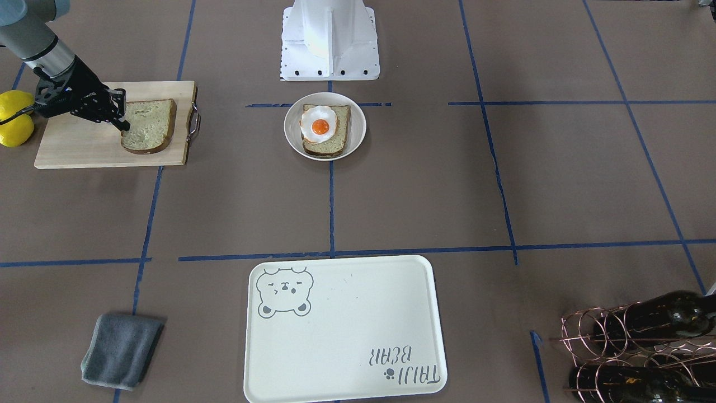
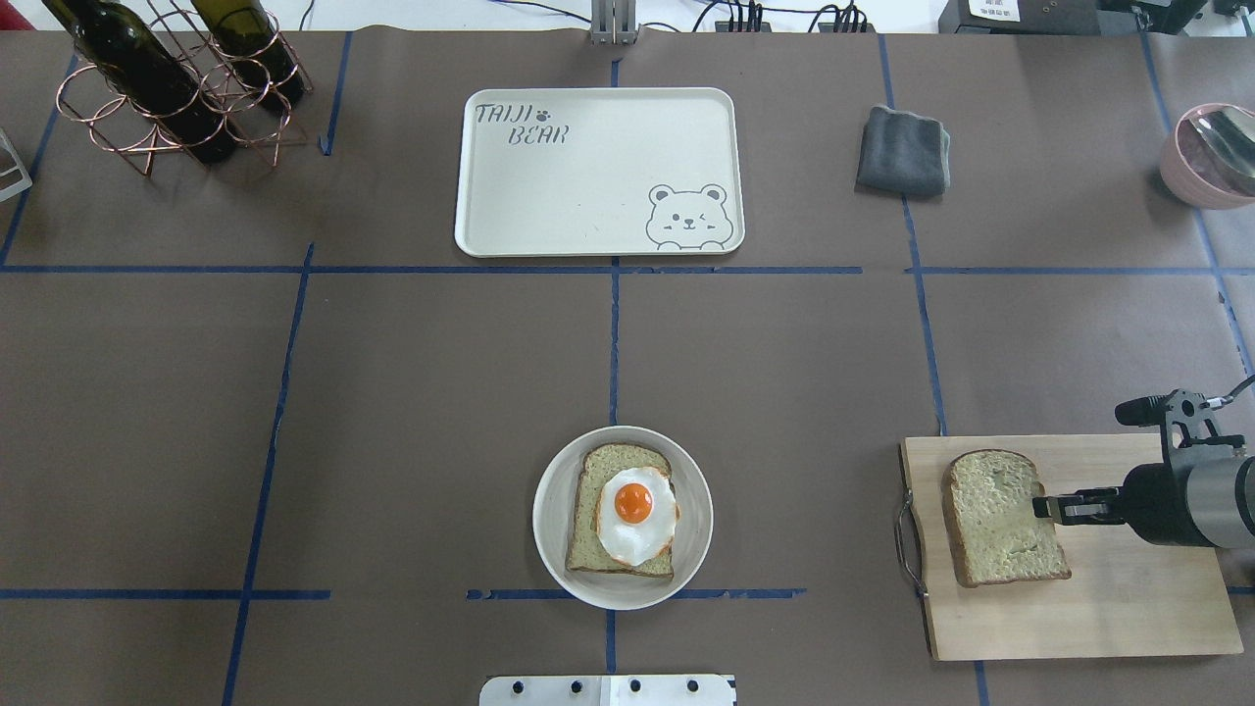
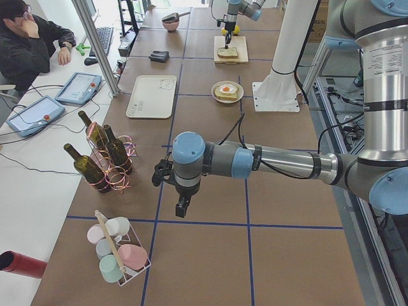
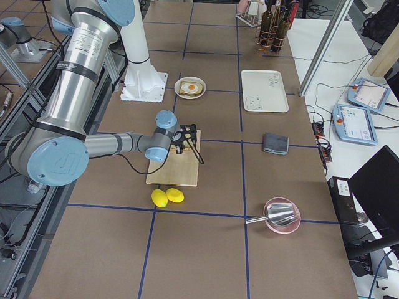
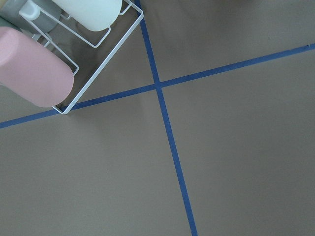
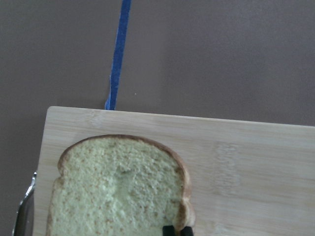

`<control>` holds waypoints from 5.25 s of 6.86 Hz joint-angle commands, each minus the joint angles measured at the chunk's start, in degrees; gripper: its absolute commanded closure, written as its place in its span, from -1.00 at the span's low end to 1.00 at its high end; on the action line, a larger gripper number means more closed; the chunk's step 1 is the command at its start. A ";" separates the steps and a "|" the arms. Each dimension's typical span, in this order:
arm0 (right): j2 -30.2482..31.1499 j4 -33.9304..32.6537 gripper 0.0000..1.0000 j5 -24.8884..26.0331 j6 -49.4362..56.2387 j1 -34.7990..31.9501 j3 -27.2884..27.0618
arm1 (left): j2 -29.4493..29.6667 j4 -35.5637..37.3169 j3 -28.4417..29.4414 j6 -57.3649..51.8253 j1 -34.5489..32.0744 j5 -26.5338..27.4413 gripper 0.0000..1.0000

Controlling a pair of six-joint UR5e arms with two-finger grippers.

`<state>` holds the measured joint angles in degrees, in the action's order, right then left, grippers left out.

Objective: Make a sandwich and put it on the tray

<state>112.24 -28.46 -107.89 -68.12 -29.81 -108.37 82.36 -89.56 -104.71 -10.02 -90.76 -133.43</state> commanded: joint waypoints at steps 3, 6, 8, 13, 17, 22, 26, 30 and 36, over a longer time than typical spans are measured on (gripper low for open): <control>-1.05 0.33 1.00 -1.62 -6.62 -0.16 -6.83 | -0.01 0.00 -0.05 -0.09 -0.38 0.01 -1.00; -11.30 -0.71 1.00 -1.19 -13.15 0.28 -7.03 | -0.01 0.00 -0.05 -0.09 -0.47 0.01 -1.00; -24.11 -13.13 1.00 -0.40 -16.77 1.33 -7.29 | -0.01 0.00 -0.05 -0.09 -0.47 0.01 -1.00; -40.42 -31.82 1.00 16.02 -19.42 16.70 -5.72 | 0.08 0.00 0.30 -0.09 -0.47 -0.08 -1.00; -41.22 -31.92 1.00 17.53 -19.42 16.81 -2.11 | 0.08 0.00 0.30 0.00 -0.47 -0.08 -1.00; -41.31 -34.47 -1.00 19.12 -19.34 16.28 -2.19 | 0.08 0.00 0.21 0.00 -0.47 -0.08 -1.00; -42.62 -54.10 -1.00 7.66 -12.27 5.70 -9.65 | 0.69 0.00 -0.05 0.09 -0.38 -0.16 -1.00; -37.39 -62.07 -1.00 -15.11 22.24 -20.92 -9.84 | 7.19 -4.57 0.30 0.09 -0.29 -1.13 -1.00; -13.83 -61.90 -1.00 -27.45 78.53 -57.24 0.15 | 7.63 -20.62 -3.37 24.24 13.72 -9.75 -1.00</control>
<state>95.28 -90.58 -133.52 3.35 -80.86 -111.69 89.91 -106.16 -106.46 3.93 -82.87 -143.38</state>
